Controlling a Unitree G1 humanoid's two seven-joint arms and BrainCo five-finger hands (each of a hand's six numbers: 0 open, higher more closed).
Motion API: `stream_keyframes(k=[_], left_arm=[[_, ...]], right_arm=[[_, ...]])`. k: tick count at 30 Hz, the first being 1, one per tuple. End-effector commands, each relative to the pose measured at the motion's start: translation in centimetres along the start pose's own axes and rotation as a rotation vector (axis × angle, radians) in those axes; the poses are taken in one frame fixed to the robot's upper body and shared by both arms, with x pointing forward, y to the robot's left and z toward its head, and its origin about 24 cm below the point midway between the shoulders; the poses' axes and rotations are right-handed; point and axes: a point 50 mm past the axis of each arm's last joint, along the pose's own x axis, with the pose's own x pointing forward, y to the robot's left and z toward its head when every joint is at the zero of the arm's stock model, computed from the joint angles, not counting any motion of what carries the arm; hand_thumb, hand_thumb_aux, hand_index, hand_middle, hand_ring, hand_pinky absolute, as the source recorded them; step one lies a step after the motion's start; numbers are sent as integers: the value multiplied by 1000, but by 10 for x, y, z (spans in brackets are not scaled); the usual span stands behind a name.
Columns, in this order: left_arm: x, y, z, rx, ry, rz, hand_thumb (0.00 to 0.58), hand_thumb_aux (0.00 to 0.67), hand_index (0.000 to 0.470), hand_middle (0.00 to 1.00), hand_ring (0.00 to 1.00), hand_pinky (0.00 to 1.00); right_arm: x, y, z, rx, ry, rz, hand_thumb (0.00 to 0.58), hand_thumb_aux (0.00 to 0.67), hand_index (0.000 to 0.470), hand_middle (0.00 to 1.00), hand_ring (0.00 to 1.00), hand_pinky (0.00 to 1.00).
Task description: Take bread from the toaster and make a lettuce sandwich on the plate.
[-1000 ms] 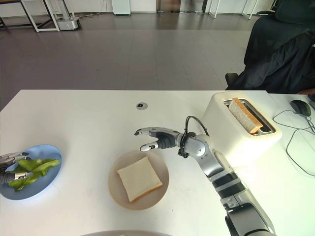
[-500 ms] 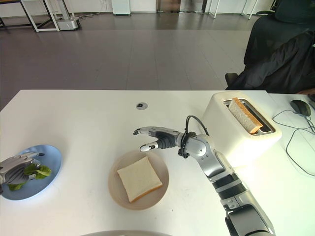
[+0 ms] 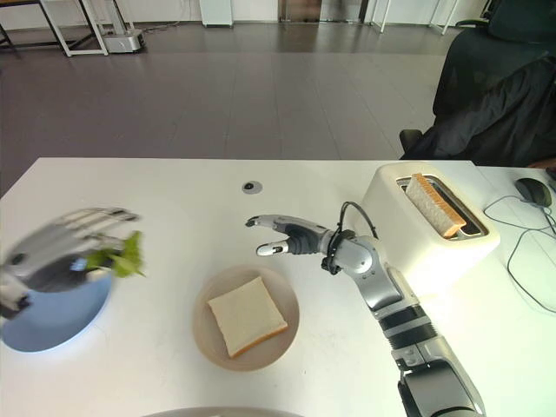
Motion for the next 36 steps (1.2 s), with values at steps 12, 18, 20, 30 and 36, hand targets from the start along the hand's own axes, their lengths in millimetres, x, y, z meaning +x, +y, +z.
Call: stream_keyframes(k=[12,18,20,30,36], left_arm=[[94,-83,66,-69,-354,-245,580,670,470,0,0,0],[99,-75,69,-88,-363,-156,580,670,470,0,0,0],[99,-73,70,-88,-366,-137,580,670,470,0,0,0],[99,-72,73,-102,-375,-119,580,670,470,0,0,0],[99,-71,76,-119,-376,-106,528,470,330,0,0,0]], right_arm=[[-33,-25,-28,42,97,-192,0,0,0,0,0,0],[-28,-18,-25,48,78,-167,0,0,0,0,0,0],[-27,-16,-25,49,75,-161,0,0,0,0,0,0],[-24,-14,-24,48,66,-146,0,0,0,0,0,0],[-23,-13,-24,43,64,-139,0,0,0,0,0,0]])
